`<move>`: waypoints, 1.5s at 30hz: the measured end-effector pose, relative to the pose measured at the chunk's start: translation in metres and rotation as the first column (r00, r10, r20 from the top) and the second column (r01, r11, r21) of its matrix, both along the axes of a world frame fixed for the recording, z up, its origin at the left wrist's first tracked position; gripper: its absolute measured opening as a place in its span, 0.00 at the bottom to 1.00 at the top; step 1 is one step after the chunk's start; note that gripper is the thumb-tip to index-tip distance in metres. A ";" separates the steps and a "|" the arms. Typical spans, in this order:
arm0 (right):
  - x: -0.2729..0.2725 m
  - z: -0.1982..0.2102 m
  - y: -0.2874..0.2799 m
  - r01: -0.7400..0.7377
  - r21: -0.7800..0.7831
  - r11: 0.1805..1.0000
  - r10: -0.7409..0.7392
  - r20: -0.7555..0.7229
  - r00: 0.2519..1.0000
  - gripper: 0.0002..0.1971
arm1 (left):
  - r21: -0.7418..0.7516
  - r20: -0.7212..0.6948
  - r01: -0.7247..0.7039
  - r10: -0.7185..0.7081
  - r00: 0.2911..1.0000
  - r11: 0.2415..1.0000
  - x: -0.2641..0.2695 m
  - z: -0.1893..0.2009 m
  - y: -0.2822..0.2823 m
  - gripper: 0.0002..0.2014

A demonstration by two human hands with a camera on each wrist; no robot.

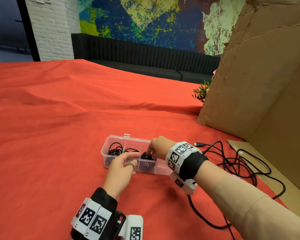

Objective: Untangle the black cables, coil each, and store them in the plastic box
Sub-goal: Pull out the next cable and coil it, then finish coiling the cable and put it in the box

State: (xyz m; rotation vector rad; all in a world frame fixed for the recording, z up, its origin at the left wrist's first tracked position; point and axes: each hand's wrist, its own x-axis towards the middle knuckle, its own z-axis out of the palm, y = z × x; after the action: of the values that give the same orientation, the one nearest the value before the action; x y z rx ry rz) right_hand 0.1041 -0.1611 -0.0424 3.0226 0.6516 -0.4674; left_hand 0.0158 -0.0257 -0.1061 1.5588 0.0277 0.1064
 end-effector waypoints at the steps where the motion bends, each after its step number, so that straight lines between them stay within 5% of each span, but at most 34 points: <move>1: 0.000 0.004 -0.003 0.014 0.041 0.999 -0.014 -0.008 1.000 0.17 | 0.000 -0.001 -0.001 0.001 1.000 1.000 0.000 0.000 0.000 0.18; 6: -0.003 0.010 -0.019 0.075 0.270 0.960 -0.088 0.035 0.996 0.13 | 0.001 -0.010 0.005 -0.005 1.000 1.000 0.001 -0.001 0.000 0.17; 17: -0.007 -0.007 -0.013 0.013 0.058 0.998 -0.021 0.145 0.989 0.13 | 0.014 0.000 0.003 -0.003 1.000 1.000 0.002 -0.001 0.001 0.18; 21: -0.011 -0.001 -0.024 0.035 0.211 0.977 -0.045 0.043 0.998 0.17 | 0.017 0.000 0.005 -0.005 1.000 1.000 0.001 -0.001 0.001 0.18; 25: -0.020 0.030 -0.057 0.145 0.611 0.778 -0.173 -0.013 0.985 0.25 | 0.032 -0.007 0.017 -0.016 1.000 0.999 0.001 0.001 0.002 0.17; 31: -0.033 0.049 -0.126 0.384 0.883 0.268 -0.520 -0.203 0.830 0.10 | 0.067 -0.022 0.004 -0.002 1.000 0.998 -0.001 0.004 0.002 0.16; 33: -0.045 0.044 -0.141 0.448 0.835 0.320 -0.557 -0.217 0.802 0.11 | 0.084 -0.024 0.002 0.000 1.000 0.996 -0.002 0.005 0.002 0.15; 36: -0.069 0.026 -0.150 0.478 0.611 0.631 -0.431 -0.236 0.871 0.12 | 0.088 -0.025 -0.011 0.014 1.000 0.996 -0.004 0.008 0.001 0.16; 39: -0.096 0.005 -0.142 0.308 0.238 0.921 -0.222 -0.328 0.918 0.15 | 0.098 -0.036 -0.032 0.036 0.999 0.995 -0.005 0.011 -0.001 0.17; 42: -0.116 -0.013 -0.128 0.141 -0.051 0.989 -0.149 -0.221 0.964 0.21 | 0.151 -0.061 -0.021 0.031 0.998 0.988 -0.004 0.015 -0.002 0.16; 45: -0.122 -0.021 -0.120 0.126 -0.123 0.984 -0.145 -0.161 0.976 0.18 | 0.279 -0.051 -0.005 0.020 0.998 0.960 -0.006 0.025 -0.004 0.15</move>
State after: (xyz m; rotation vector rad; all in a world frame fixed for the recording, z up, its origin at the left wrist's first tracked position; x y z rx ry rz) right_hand -0.0181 -0.2811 -0.0639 2.9548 0.4088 -0.7459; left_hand 0.0096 -0.0301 -0.0811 1.8437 0.0671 0.0810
